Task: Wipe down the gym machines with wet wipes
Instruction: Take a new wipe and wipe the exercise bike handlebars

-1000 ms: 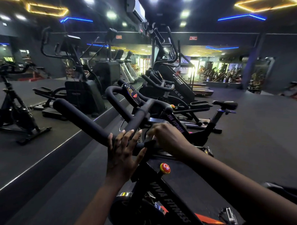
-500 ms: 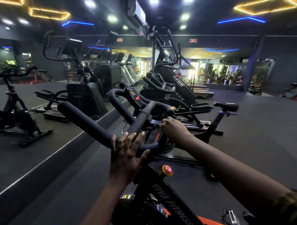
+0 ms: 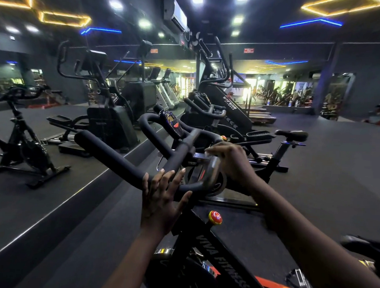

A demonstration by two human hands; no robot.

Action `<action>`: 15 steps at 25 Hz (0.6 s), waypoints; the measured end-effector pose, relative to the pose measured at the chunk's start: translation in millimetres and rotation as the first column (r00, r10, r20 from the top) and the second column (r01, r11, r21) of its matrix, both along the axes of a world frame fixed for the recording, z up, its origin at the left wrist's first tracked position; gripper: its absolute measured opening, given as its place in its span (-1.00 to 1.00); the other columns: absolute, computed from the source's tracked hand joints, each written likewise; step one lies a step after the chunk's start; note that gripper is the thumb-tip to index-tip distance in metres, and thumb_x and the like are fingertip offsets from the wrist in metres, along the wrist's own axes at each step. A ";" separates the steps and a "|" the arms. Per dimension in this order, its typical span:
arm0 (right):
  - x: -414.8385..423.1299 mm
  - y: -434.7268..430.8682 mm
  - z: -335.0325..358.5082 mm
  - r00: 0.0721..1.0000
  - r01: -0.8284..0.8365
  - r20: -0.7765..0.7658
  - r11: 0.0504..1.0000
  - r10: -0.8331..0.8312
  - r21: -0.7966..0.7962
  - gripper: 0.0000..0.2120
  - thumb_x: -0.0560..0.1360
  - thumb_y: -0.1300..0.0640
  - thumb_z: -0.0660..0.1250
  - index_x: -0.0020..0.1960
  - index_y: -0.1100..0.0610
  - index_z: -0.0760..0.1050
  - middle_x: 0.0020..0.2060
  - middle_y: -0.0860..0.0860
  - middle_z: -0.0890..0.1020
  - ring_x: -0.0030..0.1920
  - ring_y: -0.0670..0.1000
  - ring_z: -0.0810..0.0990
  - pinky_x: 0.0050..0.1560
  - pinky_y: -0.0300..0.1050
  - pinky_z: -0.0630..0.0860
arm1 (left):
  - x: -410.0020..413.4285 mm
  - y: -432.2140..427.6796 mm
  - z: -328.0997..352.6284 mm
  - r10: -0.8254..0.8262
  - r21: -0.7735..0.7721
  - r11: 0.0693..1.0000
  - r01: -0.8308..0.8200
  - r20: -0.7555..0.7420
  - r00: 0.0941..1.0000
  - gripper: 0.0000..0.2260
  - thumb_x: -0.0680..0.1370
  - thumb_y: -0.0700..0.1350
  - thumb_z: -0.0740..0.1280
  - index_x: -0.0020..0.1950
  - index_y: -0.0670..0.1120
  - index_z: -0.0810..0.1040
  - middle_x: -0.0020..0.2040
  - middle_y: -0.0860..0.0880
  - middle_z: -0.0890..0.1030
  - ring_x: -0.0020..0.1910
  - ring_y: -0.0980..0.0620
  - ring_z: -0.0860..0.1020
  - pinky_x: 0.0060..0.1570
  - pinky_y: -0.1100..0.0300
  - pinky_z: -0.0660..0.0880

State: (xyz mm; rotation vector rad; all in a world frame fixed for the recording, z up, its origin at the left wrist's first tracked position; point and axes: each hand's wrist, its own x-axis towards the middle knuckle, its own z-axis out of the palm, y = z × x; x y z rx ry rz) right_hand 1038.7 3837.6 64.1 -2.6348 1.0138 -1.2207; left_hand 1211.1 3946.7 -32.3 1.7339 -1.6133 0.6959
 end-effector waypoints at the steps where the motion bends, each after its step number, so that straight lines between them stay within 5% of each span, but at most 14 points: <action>1: -0.1 -16.3 2.8 0.999 0.047 -0.007 0.998 -0.047 0.037 -0.69 0.41 0.46 0.29 -0.01 0.16 0.67 0.00 0.07 0.67 0.01 0.06 0.62 -0.09 -0.41 0.32 | -0.3 0.5 -0.1 0.002 0.001 1.000 -0.002 0.001 1.000 -0.45 0.60 0.28 -0.07 0.37 0.02 0.46 0.21 -0.03 0.54 0.30 -0.04 0.37 0.43 -0.04 -0.07; 4: 1.3 -45.6 -4.8 0.981 0.086 -0.184 0.979 -0.052 0.185 -0.64 0.43 0.43 0.23 0.02 0.08 0.66 0.06 0.00 0.65 0.10 0.00 0.58 0.03 -0.33 0.36 | -0.9 2.1 0.3 -0.001 -0.004 1.000 0.001 0.005 1.000 -0.45 0.60 0.28 -0.08 0.37 0.02 0.44 0.21 -0.03 0.54 0.31 -0.04 0.35 0.43 -0.04 -0.08; 7: -3.9 -53.2 -15.0 0.997 0.059 -0.060 0.958 -0.044 0.281 -0.64 0.43 0.43 0.24 0.04 0.10 0.65 0.02 0.02 0.67 0.03 -0.07 0.58 0.05 -0.37 0.38 | -0.5 1.4 -1.4 -0.006 -0.024 1.000 0.006 0.009 1.000 -0.47 0.60 0.27 -0.07 0.39 0.03 0.40 0.22 -0.03 0.53 0.32 -0.05 0.35 0.43 -0.04 -0.07; 12: -9.8 -36.8 -42.1 0.948 0.084 0.224 0.859 -0.224 0.505 -0.65 0.45 0.38 0.26 0.16 0.11 0.59 -0.09 0.09 0.68 -0.34 -0.16 0.50 -0.40 -0.45 0.36 | 0.2 -2.8 -2.8 0.001 -0.039 0.999 -0.001 0.015 1.000 -0.47 0.59 0.27 -0.06 0.39 0.04 0.40 0.22 -0.03 0.53 0.31 -0.06 0.37 0.43 -0.05 -0.06; 15: -5.9 -10.3 -55.0 0.891 0.123 0.327 0.860 -0.316 0.495 -0.61 0.41 0.40 0.27 0.19 0.16 0.56 -0.06 0.09 0.68 -0.45 -0.28 0.44 -0.40 -0.49 0.33 | 0.3 -3.8 -3.0 -0.001 -0.055 0.998 0.002 0.028 1.000 -0.50 0.58 0.25 0.00 0.41 0.04 0.39 0.23 -0.03 0.52 0.32 -0.06 0.36 0.43 -0.06 -0.06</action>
